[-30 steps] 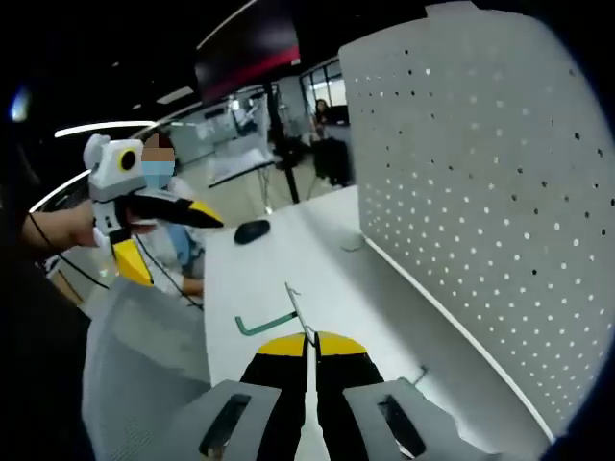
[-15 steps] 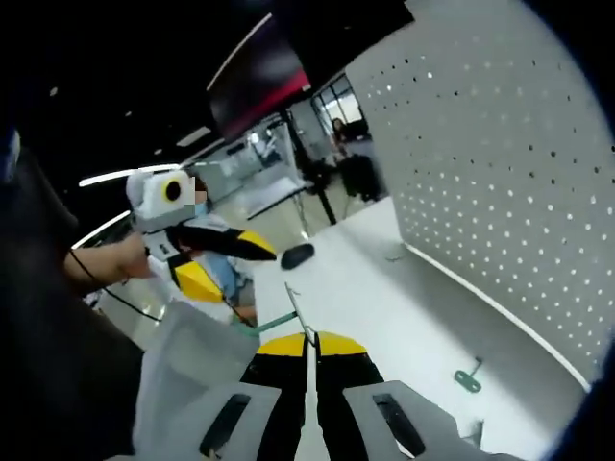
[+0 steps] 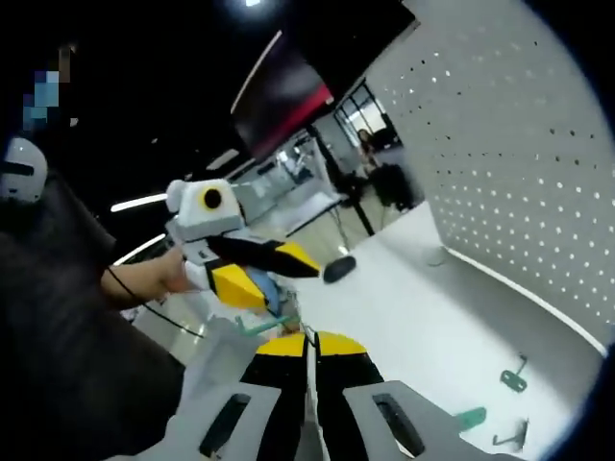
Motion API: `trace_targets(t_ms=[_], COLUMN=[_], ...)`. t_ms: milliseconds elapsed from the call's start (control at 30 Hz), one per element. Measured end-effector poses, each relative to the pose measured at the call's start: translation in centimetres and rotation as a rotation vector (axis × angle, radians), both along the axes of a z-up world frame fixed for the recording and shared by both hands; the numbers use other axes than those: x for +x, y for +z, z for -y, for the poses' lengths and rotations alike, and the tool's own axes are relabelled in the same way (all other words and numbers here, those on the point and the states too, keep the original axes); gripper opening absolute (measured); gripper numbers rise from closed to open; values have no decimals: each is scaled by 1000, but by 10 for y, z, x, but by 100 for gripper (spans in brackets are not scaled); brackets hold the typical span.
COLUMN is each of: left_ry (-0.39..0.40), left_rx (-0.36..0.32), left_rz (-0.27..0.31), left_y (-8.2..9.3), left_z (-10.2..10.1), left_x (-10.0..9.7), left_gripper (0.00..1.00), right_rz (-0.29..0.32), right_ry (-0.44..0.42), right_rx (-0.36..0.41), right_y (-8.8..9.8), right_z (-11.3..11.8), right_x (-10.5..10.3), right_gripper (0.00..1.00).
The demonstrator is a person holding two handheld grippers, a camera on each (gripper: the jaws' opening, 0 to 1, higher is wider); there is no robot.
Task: Insert the hook assembly into the mounting plate slot until the hook locks in place.
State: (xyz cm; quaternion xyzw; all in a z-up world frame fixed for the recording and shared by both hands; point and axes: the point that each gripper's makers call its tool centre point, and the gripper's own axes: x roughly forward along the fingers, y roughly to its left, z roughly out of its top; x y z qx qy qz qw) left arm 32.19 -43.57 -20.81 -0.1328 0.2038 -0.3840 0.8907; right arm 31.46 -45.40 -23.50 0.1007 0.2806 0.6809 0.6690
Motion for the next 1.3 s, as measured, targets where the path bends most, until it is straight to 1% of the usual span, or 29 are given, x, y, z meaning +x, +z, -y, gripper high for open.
trace_targets(t_ms=[67, 100, 233, 367, 467, 533, 667, 767, 867, 933, 1067, 1133, 1233, 1300], left_ry=[-19, -37, -62, -79, -107, -118, -152, -167, -182, -191, -204, -208, -216, -215], left_rx=[-17, -24, -37, -42, -65, -77, -79, -88, -99, -106, -110, -99, -89, -82], left_rz=[-6, 2, -1, -4, -2, -4, 15, 4, 10, 14, 32, 41, 40, 40], left_y=[2, 4, 4, 4, 8, 11, 16, 17, 19, 20, 25, 27, 27, 26], left_z=[4, 8, 15, 20, 25, 28, 34, 36, 38, 40, 43, 43, 43, 42], left_x=[-2, -3, -6, -8, -11, -12, -16, -18, -19, -20, -22, -22, -23, -23], left_gripper=[30, 29, 25, 24, 19, 15, 9, 8, 6, 5, 3, 3, 2, 2], right_rz=[-5, -2, -19, -16, -20, -39, -49, -58, -73, -65, -70, -64, -56, -39], right_ry=[15, 17, 27, 48, 56, 54, 73, 84, 88, 97, 104, 111, 124, 129], right_rx=[21, 26, 55, 73, 91, 105, 128, 145, 161, 169, 179, 184, 187, 184], right_y=[3, 3, 7, 12, 14, 15, 19, 21, 22, 25, 29, 30, 30, 30], right_z=[-1, -1, -1, 0, 2, 4, 5, 7, 8, 9, 11, 11, 9, 8], right_x=[-4, -4, -8, -13, -16, -16, -23, -26, -27, -28, -29, -29, -30, -31], right_gripper=[0, 0, 0, 0, 0, 0, 0, 0, 0, 0, 1, 1, 1, 1])
